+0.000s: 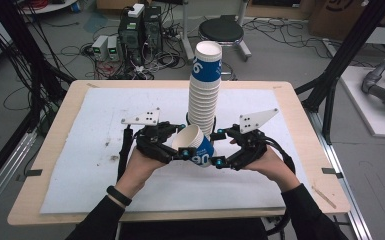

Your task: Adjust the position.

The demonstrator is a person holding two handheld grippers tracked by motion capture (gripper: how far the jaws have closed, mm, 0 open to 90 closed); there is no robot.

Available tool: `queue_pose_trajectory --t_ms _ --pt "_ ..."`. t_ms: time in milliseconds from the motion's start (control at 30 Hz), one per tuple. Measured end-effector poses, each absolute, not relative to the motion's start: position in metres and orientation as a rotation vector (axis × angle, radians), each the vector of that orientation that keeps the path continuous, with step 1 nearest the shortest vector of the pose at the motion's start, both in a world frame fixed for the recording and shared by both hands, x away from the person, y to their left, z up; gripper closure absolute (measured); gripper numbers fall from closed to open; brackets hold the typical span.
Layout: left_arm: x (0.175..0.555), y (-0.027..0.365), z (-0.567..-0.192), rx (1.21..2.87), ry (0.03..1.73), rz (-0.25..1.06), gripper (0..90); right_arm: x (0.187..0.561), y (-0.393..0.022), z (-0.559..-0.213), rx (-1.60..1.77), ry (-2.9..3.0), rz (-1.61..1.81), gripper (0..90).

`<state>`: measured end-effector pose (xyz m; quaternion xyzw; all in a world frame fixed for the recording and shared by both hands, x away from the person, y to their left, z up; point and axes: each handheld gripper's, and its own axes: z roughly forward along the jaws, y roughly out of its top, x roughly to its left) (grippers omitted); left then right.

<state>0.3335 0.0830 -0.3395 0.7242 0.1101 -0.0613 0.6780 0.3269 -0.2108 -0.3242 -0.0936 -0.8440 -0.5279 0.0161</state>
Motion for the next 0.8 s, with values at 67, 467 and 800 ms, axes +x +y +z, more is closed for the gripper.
queue_pose_trajectory --t_ms 67,467,800 --pt "0.333 0.082 -0.339 1.629 0.239 -0.140 22.0 0.326 -0.208 -0.324 -0.297 -2.625 -1.633 19.2" --pt "0.331 0.078 -0.338 1.617 0.228 -0.134 23.4 0.325 -0.192 -0.331 -0.300 -2.650 -1.567 25.0" --pt "0.329 0.075 -0.337 1.567 0.262 -0.123 9.7 0.327 -0.198 -0.329 -0.279 -2.617 -1.624 29.8"
